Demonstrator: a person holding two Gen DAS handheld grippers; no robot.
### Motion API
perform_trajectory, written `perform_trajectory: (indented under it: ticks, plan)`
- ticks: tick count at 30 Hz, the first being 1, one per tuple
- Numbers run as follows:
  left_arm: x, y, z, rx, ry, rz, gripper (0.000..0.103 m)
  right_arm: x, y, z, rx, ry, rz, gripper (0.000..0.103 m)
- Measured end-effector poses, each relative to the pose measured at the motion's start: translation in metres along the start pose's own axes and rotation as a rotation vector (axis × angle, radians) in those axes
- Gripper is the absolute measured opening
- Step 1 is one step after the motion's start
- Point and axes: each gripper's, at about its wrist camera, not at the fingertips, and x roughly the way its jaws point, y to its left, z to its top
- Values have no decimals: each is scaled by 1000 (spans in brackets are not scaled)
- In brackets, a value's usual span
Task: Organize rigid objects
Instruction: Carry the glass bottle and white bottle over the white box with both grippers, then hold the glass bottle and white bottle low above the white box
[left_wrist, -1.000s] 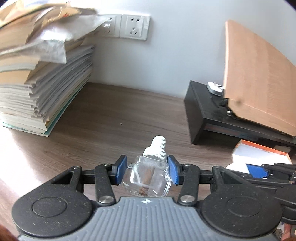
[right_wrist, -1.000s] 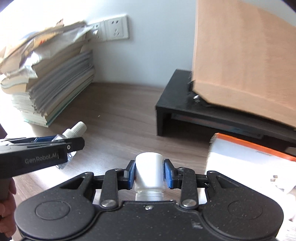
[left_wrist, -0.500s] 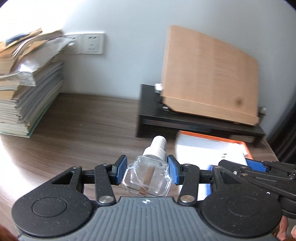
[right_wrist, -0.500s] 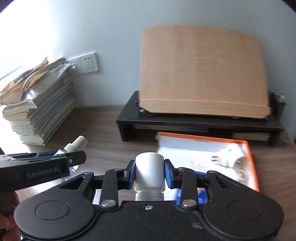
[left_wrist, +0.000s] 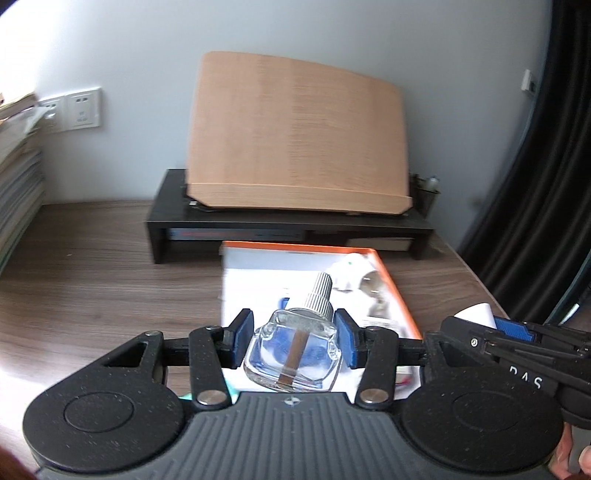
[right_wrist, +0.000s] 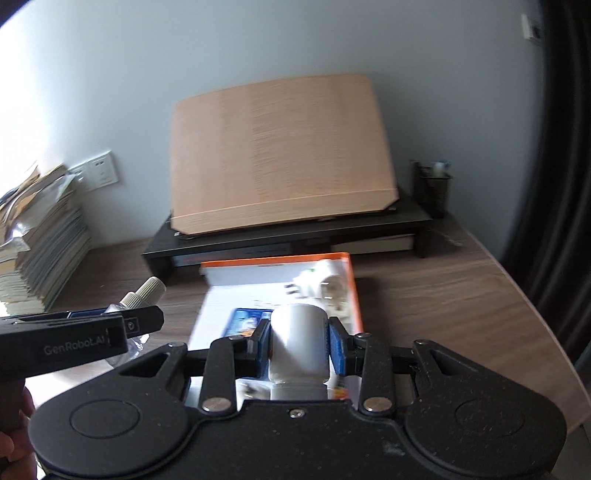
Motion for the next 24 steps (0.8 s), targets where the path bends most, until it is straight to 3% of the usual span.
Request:
perform_trajectory:
  ticks: [8, 24]
  plan:
    - [2, -28, -5, 22, -11, -18, 48, -15, -29, -4, 34, -27, -13, 40]
    - [4, -25, -8, -4, 11, 23, 48, -4, -18, -14, -8, 23, 26, 40]
